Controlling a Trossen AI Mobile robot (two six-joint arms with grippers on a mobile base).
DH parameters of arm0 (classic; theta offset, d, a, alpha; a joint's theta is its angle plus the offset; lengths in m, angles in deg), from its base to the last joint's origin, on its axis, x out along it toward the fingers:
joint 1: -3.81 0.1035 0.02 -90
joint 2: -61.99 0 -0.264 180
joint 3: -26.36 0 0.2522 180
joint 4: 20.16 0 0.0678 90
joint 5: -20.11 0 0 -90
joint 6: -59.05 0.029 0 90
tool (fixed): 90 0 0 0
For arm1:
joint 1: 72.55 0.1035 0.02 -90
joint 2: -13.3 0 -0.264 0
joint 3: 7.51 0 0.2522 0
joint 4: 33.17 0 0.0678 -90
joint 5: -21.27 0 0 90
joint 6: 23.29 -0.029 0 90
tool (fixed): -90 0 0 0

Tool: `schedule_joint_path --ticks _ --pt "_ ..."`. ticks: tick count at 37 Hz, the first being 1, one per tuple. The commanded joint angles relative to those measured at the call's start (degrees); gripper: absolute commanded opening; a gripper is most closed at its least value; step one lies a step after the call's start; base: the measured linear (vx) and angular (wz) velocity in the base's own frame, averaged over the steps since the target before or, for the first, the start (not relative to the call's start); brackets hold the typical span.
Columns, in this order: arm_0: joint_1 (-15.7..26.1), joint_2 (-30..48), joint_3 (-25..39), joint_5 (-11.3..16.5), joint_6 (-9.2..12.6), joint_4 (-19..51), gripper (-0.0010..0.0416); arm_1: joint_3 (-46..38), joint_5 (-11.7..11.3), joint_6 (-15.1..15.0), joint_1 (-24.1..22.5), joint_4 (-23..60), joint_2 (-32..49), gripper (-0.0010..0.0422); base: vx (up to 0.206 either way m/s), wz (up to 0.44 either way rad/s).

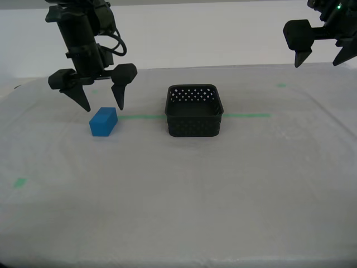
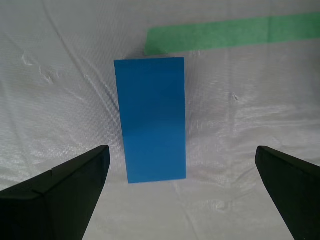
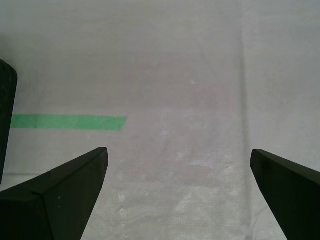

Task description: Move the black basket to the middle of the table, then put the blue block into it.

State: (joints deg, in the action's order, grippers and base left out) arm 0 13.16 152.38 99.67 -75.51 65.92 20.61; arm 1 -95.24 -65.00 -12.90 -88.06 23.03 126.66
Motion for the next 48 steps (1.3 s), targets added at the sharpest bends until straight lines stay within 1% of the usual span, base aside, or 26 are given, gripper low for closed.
schedule_joint_path --ticks 1,6,21,28,30,43,48 --pt "0.0 0.0 0.0 -0.1 0.0 0.0 0.0399 0.2 -0.7 -0.3 0.0 -1.3 0.8 0.0401 0.0 0.0" --pt "0.0 0.0 0.0 -0.1 0.0 0.0 0.0398 1.9 -0.8 0.0 0.0 -5.9 0.7 0.0401 0.0 0.0" --pt "0.0 0.0 0.0 -0.1 0.0 0.0 0.0398 7.1 -1.0 0.3 0.1 -14.3 0.7 0.0401 0.0 0.0" --pt "0.0 0.0 0.0 -0.1 0.0 0.0 0.0399 8.1 -2.9 0.7 0.1 -15.7 0.7 0.0401 0.0 0.0" --pt "0.0 0.0 0.0 -0.1 0.0 0.0 0.0398 8.2 -3.0 0.7 0.1 -16.0 0.7 0.0401 0.0 0.0" --pt "0.0 0.0 0.0 -0.1 0.0 0.0 0.0398 11.6 -3.1 1.2 0.1 -22.0 0.7 0.0401 0.0 0.0" --pt "0.0 0.0 0.0 -0.1 0.0 0.0 0.0399 11.7 -3.1 1.2 0.1 -22.4 0.7 0.0401 0.0 0.0"
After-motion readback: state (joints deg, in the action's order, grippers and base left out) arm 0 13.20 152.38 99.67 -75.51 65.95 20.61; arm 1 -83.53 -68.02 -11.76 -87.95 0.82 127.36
